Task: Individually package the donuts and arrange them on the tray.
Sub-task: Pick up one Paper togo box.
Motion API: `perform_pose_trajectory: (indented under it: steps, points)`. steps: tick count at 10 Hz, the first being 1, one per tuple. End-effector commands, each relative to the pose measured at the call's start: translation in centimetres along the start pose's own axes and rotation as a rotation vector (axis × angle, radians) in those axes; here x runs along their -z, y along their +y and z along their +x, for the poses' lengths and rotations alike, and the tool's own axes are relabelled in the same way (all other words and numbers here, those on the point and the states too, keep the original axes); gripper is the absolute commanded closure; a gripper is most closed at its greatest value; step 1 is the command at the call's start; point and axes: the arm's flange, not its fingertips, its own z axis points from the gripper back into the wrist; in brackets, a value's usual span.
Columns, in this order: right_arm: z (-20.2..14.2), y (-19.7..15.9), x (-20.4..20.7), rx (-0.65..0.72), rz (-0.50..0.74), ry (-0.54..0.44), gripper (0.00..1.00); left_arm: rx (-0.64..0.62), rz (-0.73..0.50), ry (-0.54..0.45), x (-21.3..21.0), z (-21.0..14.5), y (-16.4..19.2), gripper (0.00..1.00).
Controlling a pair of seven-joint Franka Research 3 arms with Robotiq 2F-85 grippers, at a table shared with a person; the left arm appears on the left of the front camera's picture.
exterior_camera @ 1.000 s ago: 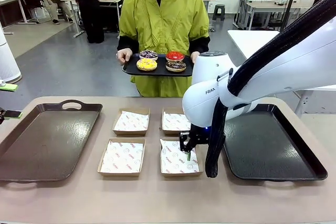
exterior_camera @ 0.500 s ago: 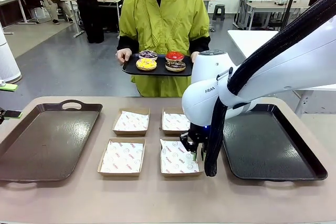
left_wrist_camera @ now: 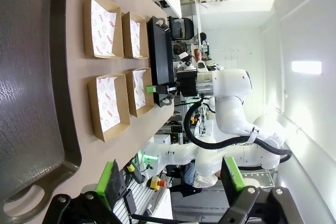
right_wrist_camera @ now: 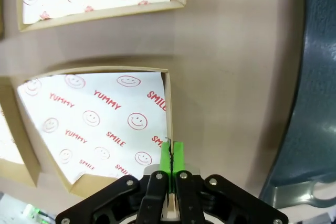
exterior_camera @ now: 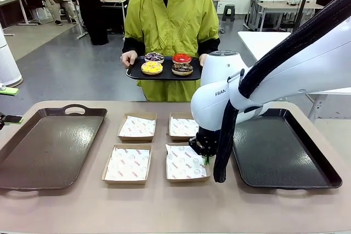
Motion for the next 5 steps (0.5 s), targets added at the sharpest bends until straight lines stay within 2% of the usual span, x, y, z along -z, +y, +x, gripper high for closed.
perform_pose_trajectory:
  steps: [1, 3, 5]
  points:
    - [-1.5, 0.8, -3.7, 0.009, -0.004, -0.014, 1.00, 0.007, -0.012, -0.002, -0.3, -0.1, -0.1, 0.00]
    - [-2.4, 2.2, -11.5, -0.070, -0.050, -0.021, 1.00, 0.007, -0.012, -0.002, -0.3, -0.1, -0.1, 0.00]
    - [-0.1, 2.8, -17.6, -0.063, -0.089, 0.015, 1.00, 0.007, -0.012, -0.002, -0.3, -0.1, -0.1, 0.00]
